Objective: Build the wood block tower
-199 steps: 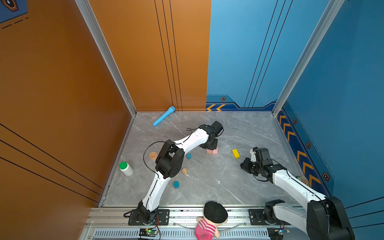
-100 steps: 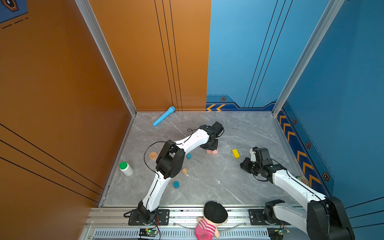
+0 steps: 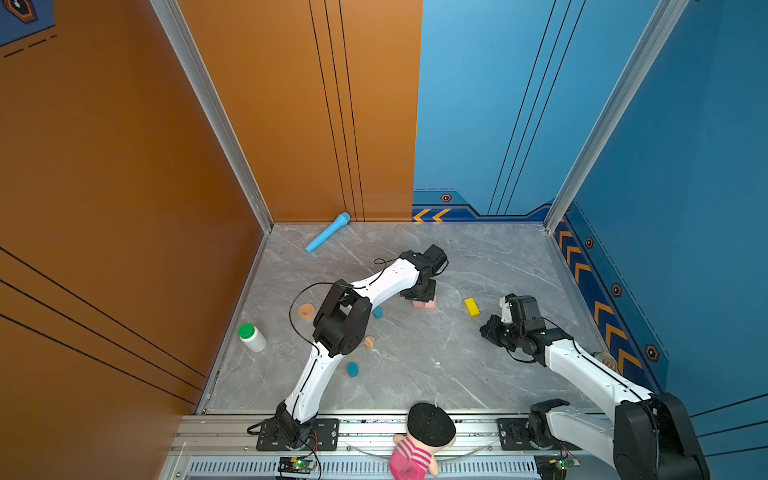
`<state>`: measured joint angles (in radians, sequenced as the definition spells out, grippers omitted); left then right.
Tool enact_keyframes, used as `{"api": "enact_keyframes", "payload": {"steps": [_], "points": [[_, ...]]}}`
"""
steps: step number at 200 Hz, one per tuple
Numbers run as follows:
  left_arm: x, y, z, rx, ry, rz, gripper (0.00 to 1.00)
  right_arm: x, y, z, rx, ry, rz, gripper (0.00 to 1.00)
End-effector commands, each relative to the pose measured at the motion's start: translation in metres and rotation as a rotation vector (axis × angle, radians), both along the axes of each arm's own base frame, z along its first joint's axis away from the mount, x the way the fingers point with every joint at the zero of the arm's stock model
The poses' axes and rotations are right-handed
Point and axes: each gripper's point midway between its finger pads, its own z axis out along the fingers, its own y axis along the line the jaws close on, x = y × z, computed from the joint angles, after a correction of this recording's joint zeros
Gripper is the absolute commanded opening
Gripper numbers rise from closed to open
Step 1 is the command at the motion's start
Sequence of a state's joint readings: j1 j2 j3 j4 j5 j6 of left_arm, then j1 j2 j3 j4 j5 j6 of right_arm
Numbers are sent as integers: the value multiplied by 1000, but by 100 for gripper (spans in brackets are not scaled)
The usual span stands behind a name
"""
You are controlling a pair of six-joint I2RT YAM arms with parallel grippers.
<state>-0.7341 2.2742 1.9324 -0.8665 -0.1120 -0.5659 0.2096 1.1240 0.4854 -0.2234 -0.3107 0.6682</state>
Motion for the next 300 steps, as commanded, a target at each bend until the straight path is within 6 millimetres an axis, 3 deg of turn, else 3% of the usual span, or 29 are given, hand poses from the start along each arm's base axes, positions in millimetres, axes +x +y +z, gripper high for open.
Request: {"api": "enact_keyframes", "payload": {"steps": [1, 74, 157, 227, 300], "points": [[-4, -1, -4, 5, 28, 4, 27, 5, 0, 4, -19, -28, 17, 0], [-5, -1, -4, 6, 29, 4, 36, 4, 0, 3, -19, -25, 18, 0], [-3, 0, 1, 3, 21, 5, 38, 4, 0, 3, -16, -26, 18, 0], [-3, 4, 27, -12, -28, -3, 38, 3, 1, 10, -15, -37, 18, 0], [-4, 10, 69, -46, -98, -46, 38, 8, 9, 30, -32, -71, 32, 5]]}}
